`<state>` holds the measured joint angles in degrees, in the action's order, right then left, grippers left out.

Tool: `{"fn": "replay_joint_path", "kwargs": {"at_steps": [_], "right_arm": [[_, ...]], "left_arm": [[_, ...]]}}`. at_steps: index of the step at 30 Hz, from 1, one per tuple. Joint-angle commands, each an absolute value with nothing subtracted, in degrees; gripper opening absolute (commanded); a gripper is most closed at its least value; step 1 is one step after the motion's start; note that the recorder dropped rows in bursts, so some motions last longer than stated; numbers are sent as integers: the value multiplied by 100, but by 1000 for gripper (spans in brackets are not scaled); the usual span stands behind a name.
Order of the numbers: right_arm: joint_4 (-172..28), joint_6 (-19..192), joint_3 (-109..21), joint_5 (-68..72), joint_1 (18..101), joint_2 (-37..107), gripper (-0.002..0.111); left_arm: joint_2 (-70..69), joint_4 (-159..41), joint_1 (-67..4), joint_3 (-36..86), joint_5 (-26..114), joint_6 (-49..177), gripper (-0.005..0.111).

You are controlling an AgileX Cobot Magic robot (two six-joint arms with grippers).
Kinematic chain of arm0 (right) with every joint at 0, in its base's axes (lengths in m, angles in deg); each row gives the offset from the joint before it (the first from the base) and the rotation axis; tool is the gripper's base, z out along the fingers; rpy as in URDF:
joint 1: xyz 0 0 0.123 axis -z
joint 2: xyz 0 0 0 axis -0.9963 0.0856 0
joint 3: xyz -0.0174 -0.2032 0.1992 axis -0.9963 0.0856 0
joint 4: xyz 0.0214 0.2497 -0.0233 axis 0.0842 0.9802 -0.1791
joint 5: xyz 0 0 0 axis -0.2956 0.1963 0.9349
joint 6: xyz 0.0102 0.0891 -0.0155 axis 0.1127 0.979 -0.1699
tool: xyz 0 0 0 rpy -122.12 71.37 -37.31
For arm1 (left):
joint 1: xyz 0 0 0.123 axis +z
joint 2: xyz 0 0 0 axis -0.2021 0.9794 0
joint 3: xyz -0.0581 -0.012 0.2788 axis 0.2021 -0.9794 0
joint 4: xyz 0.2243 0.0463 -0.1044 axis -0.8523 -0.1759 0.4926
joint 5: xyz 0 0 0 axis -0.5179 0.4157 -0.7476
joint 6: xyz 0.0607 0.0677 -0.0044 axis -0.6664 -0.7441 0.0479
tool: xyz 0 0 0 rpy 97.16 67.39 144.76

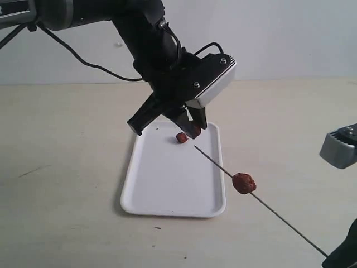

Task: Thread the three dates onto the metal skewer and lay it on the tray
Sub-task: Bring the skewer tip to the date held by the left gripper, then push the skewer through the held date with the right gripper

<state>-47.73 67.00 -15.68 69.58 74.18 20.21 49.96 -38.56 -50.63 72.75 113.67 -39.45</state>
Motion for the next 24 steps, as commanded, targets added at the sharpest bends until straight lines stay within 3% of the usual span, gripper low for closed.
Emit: {"fn": "replay_joint_path", "kwargs": {"at_steps": [1, 24], "right_arm": [[-4827, 6607, -1569, 6934, 7445, 1998, 0], [-4521, 6448, -1591, 6699, 7445, 2097, 0]], "left_arm": [[4911, -3786, -5102, 7179, 11371, -4124, 26], [4911, -4104, -5102, 6947, 11371, -4129, 26]]}}
